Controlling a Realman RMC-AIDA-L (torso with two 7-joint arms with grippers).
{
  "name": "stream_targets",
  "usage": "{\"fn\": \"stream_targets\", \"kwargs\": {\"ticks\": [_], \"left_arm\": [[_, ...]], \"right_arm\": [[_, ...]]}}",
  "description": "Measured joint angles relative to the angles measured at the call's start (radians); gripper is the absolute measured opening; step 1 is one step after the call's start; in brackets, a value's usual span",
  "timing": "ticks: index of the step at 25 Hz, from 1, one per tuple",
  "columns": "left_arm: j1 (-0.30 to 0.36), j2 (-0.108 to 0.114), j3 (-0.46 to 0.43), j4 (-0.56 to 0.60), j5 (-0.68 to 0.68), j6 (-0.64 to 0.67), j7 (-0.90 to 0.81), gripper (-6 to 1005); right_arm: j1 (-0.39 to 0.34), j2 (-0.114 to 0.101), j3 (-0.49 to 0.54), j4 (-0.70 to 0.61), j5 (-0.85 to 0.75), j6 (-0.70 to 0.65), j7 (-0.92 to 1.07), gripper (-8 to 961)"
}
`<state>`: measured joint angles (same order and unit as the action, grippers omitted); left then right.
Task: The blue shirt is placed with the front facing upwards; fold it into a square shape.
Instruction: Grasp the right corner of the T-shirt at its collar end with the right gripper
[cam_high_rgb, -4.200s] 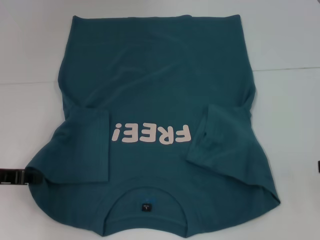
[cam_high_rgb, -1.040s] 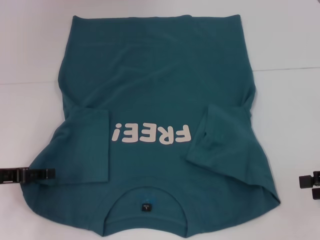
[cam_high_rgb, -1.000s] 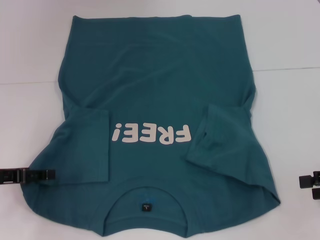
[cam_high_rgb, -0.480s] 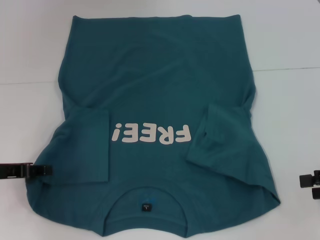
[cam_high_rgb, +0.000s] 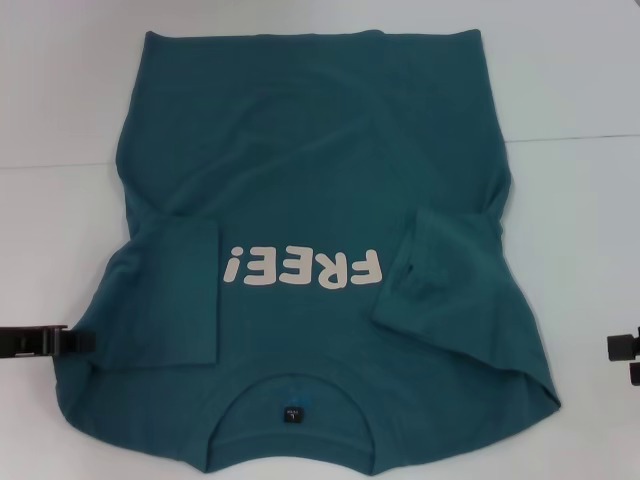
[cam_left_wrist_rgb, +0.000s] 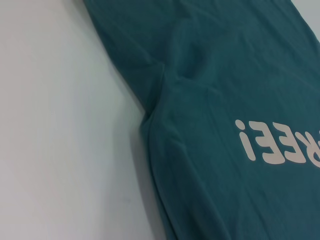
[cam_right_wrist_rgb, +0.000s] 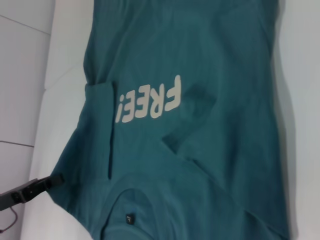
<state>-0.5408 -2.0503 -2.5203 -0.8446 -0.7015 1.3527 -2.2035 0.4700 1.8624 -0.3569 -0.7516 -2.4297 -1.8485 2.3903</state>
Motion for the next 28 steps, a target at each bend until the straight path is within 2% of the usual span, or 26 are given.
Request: {"fn": "stream_targets", "kwargs": {"ticks": [2,4,10,12,14,18,23,28], "left_arm": [[-0.001,0.0,0.0,-0.001,0.001,0.005,-0.011,37],[-0.003,0.0,0.0,-0.004,0.001,0.013,-0.018,3],[-0.008,-0.007,-0.001,-0.049,-0.002,0.05,-0.022,3],[-0.009,-0.007,0.0,-0.057,-0.002,0.062,-0.028,3],[-0.01,-0.009,-0.001,-0.068,-0.003,0.071,-0.032,4],[-0.013,-0.01,0.0,-0.07,0.001,0.074,-0.032,4],[-0.023,-0.005,0.002,-0.068,0.005,0.084,-0.033,4],[-0.025,-0.003,0.002,-0.067,0.006,0.086,-0.033,4]], "right_arm": [[0.005,-0.008,0.013,-0.001,0.0,-0.025,0.011,880],[0.011,-0.025,0.018,-0.003,0.0,-0.047,0.031,880],[0.025,-0.089,0.012,0.01,-0.004,-0.071,0.093,881],[0.03,-0.096,-0.001,0.013,-0.009,-0.069,0.111,891],[0.031,-0.093,-0.025,0.011,-0.012,-0.058,0.117,902],[0.036,-0.069,-0.063,0.027,-0.012,-0.006,0.108,912],[0.044,-0.04,-0.16,0.037,-0.013,0.06,0.102,913],[0.06,-0.012,-0.173,0.037,-0.012,0.083,0.102,914]]}}
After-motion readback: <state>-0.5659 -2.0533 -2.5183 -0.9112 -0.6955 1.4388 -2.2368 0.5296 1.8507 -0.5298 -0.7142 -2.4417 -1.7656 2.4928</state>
